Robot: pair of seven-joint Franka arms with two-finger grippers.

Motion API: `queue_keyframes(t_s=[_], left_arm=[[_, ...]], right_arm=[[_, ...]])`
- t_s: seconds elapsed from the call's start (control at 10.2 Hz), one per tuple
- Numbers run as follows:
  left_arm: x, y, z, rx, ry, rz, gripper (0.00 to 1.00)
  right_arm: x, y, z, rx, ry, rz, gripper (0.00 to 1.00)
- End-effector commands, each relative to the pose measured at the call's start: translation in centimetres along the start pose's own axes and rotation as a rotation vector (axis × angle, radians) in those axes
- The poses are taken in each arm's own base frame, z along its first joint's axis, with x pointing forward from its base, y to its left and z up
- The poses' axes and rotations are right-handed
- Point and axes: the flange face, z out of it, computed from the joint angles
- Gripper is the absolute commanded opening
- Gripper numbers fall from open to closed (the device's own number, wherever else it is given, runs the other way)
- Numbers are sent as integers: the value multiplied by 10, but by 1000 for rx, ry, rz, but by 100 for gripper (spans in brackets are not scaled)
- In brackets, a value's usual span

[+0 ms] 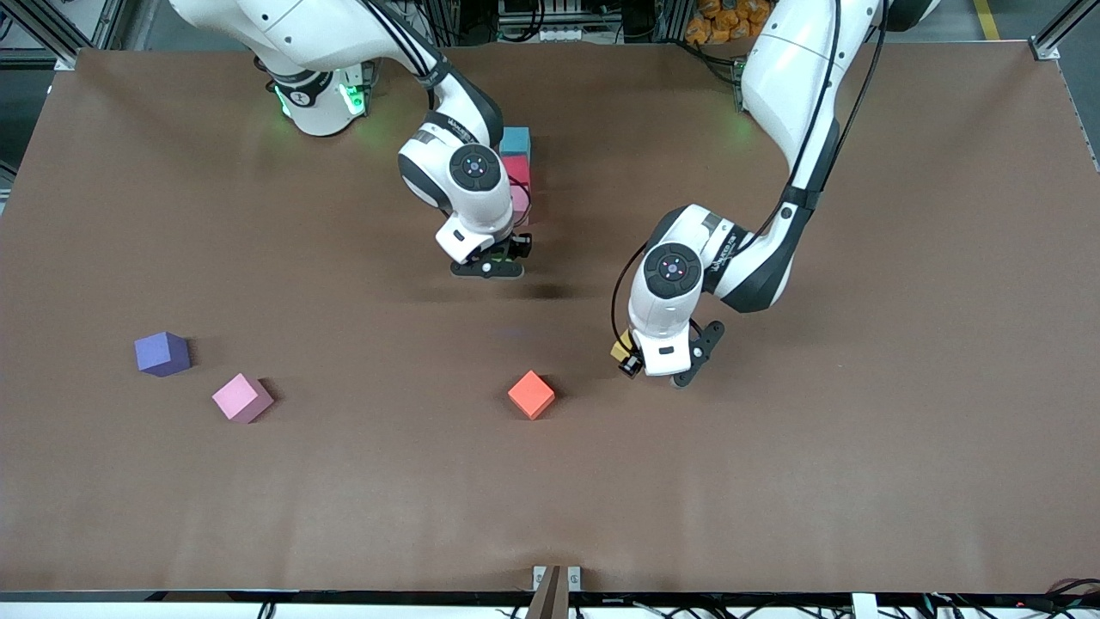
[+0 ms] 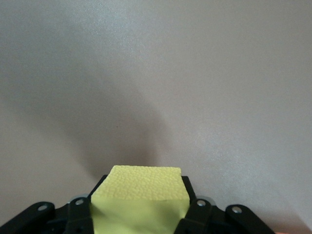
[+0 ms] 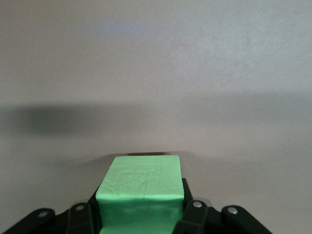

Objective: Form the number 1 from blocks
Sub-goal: 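Place the green cube below the pink cube and open the right gripper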

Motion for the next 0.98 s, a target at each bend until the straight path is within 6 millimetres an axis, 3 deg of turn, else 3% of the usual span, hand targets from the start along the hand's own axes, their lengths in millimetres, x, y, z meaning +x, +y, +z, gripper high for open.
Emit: queue_keyframes(t_s=[0.0, 0.88], left_arm=[[-3, 0, -1, 3, -7, 10, 0], [-10, 1, -4, -2, -7, 27, 0]], right_arm=[[-16, 2, -1, 18, 21, -13, 0], [-43, -15, 15, 21, -9, 20, 0]])
